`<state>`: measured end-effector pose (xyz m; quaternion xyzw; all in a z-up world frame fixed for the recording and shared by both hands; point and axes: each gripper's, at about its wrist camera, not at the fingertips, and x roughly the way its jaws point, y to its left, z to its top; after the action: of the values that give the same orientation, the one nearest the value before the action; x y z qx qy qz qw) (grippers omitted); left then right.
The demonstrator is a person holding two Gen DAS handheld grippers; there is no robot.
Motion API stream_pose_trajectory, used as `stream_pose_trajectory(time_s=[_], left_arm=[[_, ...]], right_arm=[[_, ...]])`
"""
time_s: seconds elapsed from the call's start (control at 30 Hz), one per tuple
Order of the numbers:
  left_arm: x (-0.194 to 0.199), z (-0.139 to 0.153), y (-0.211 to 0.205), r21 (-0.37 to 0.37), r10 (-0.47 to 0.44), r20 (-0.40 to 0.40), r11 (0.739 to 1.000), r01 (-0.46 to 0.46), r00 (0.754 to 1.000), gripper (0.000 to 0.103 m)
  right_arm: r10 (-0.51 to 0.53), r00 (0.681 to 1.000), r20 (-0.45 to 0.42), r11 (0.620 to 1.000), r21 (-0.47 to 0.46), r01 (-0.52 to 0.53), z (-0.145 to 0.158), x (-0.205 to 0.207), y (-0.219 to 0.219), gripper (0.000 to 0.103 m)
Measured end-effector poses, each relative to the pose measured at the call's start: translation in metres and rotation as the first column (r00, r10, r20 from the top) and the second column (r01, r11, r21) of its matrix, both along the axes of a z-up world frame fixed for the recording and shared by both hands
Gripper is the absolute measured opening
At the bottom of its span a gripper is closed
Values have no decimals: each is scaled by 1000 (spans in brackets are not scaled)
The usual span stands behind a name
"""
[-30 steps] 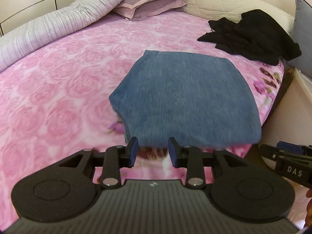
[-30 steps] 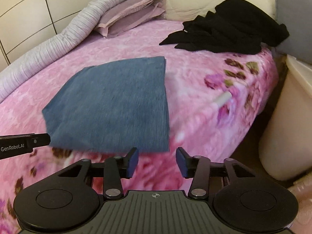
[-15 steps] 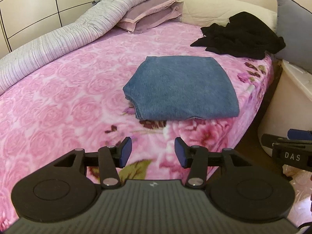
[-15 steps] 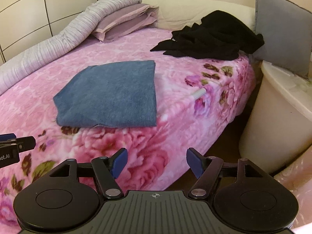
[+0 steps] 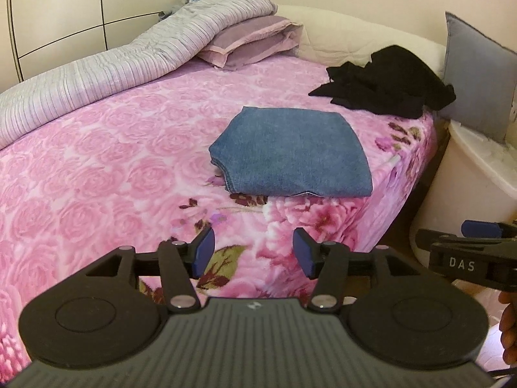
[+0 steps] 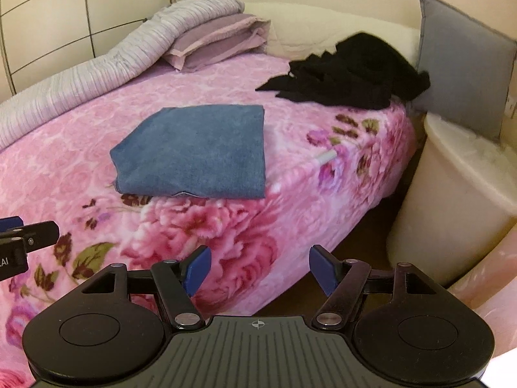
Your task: Fold clothes
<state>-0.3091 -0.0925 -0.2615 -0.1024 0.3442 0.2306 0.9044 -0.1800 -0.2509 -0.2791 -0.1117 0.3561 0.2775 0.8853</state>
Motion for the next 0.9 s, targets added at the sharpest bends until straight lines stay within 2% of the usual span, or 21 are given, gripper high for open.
stream_pose_trajectory(time_s=[0.37,0.9], left_arm=[[-21,13,-5,-9,10,51,1000,-10,999,53],[-9,1,11,-67,16,28,998,-15,999,54]], right_arm=[[17,999,37,1000,19,-17,10,-15,-2,71],[7,1000,-5,1000,2,-7,0,1,6,72]])
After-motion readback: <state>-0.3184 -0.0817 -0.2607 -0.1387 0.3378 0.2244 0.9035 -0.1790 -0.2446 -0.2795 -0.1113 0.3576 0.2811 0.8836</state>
